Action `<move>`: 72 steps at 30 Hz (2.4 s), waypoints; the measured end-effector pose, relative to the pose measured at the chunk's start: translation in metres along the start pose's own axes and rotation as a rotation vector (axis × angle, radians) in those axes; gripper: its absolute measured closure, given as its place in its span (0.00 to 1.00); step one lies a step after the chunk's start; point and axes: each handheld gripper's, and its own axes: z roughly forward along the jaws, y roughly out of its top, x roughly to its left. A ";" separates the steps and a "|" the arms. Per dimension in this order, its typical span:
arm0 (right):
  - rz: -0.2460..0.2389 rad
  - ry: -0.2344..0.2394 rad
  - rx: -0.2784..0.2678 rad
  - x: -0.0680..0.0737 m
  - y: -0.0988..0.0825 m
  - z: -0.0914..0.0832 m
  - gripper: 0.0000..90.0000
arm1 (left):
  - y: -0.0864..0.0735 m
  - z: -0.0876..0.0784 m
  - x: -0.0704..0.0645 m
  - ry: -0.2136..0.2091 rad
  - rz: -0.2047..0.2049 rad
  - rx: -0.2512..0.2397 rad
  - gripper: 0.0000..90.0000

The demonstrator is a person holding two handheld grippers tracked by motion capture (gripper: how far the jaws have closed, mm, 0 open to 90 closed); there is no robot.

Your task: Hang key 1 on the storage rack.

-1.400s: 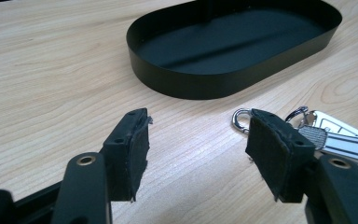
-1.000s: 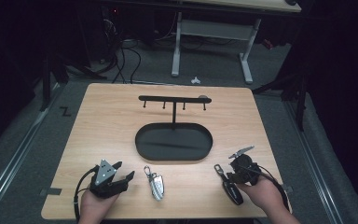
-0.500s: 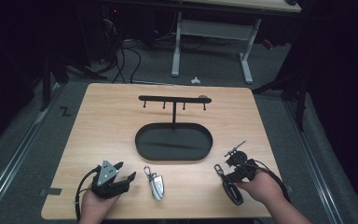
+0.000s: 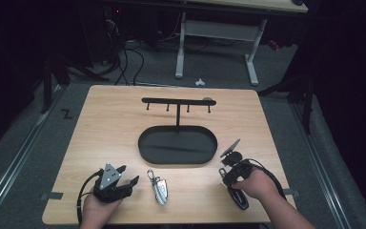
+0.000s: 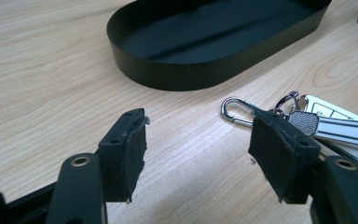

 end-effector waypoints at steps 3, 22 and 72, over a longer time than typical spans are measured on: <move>0.034 0.008 0.020 -0.001 0.003 0.002 0.64 | 0.000 -0.001 0.001 -0.002 -0.010 -0.007 0.41; -0.012 0.001 0.124 0.007 0.005 0.009 0.89 | 0.002 -0.001 -0.001 -0.006 -0.002 -0.014 0.41; -0.057 0.035 -0.142 0.009 0.012 -0.085 0.89 | -0.011 -0.024 0.001 -0.016 -0.006 -0.076 0.41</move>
